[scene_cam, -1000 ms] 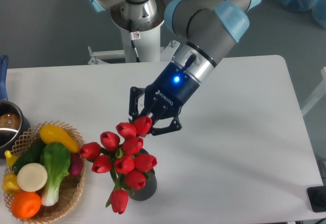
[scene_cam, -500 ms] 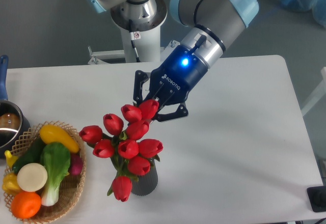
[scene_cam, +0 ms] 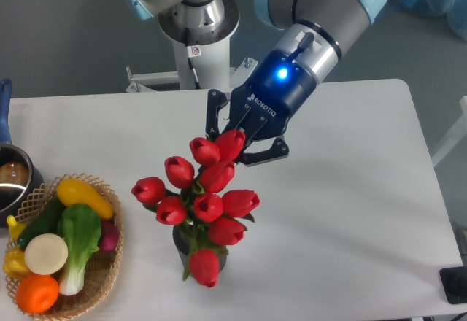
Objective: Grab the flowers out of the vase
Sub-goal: 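Lift the gripped tulips straight up out of the grey vase, then carry the held tulips up and away from the empty vase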
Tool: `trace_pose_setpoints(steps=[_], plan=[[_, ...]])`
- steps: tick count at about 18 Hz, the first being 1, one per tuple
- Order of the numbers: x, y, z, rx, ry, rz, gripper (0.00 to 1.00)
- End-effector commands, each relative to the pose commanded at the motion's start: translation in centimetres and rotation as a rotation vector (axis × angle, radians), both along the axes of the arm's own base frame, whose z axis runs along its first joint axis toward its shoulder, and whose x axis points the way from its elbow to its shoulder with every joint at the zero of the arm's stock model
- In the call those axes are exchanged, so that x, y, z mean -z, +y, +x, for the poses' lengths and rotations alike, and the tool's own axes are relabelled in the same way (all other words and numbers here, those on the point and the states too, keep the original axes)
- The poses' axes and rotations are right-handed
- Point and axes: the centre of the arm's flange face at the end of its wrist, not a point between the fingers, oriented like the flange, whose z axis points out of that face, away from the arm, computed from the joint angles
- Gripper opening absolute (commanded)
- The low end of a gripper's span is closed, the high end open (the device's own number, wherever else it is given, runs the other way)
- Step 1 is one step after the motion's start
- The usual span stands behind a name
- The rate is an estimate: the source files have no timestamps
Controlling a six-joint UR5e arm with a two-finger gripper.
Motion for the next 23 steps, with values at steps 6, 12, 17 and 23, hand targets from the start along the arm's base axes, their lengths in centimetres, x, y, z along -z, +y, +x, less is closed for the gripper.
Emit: trace_pose_setpoints(steps=[6,12,17,23], plan=[[-1.2,-2.6,-2.7,-0.051,0.001,0.024,0.0],[-1.9,-4.8,-4.0,-0.144,0.104,-0.051,0.0],[0.4,-5.5,-4.3,-0.172,0.256,-0.157,0.0],[4.0,-8.6,-5.5,-0.225,0.338,-0.335,0.0]])
